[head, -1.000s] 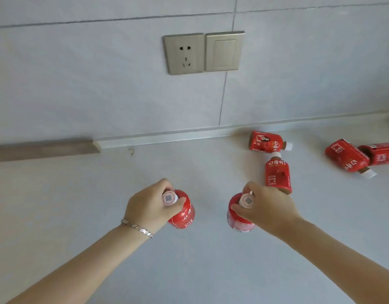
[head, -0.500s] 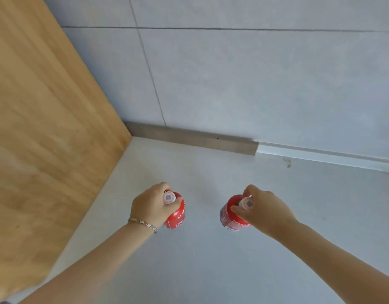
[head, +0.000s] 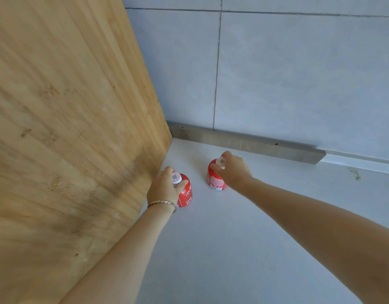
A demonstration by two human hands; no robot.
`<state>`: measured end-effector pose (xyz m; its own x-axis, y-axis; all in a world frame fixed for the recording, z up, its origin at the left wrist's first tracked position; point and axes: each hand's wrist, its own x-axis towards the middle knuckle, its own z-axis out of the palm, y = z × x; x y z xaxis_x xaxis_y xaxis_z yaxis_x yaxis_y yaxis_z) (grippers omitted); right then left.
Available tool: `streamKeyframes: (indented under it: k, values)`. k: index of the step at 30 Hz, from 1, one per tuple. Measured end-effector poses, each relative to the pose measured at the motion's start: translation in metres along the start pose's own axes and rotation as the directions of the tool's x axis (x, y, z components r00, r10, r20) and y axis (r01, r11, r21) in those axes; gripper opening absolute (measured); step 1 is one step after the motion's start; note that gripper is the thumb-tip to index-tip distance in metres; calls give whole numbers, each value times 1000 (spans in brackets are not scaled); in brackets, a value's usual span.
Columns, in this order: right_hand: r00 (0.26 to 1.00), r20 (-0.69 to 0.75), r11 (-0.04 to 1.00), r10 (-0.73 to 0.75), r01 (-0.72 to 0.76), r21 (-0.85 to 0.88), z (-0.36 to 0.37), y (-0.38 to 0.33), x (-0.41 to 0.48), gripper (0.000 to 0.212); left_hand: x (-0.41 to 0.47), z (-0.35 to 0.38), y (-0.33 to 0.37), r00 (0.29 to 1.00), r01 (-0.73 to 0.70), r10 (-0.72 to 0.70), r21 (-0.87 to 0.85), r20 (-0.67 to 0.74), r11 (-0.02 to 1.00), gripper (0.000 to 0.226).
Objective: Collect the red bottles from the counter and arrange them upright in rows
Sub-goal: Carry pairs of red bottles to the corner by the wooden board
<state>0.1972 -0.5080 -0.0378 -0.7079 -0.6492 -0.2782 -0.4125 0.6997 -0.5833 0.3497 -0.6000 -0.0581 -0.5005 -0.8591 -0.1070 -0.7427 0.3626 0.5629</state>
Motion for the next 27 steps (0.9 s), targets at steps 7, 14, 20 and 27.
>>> streamKeyframes:
  k: [7,14,20,27]
  values:
    - [987,152,995,51,-37,-93,-5,8,-7,39,-14,-6,14,964,-235,265,387,-26,892,35]
    - [897,374,942,236,-117,-314,-81,113,-80,38,-55,38,99,843,-502,396,268,363,822,14]
    - [870,172,863,462,-397,-312,-187,243,-157,39,-95,114,214,635,-606,352,161,687,779,23]
    - [798,23,774,603,-577,-260,-295,395,-242,40,-173,210,354,538,-675,401,93,742,732,30]
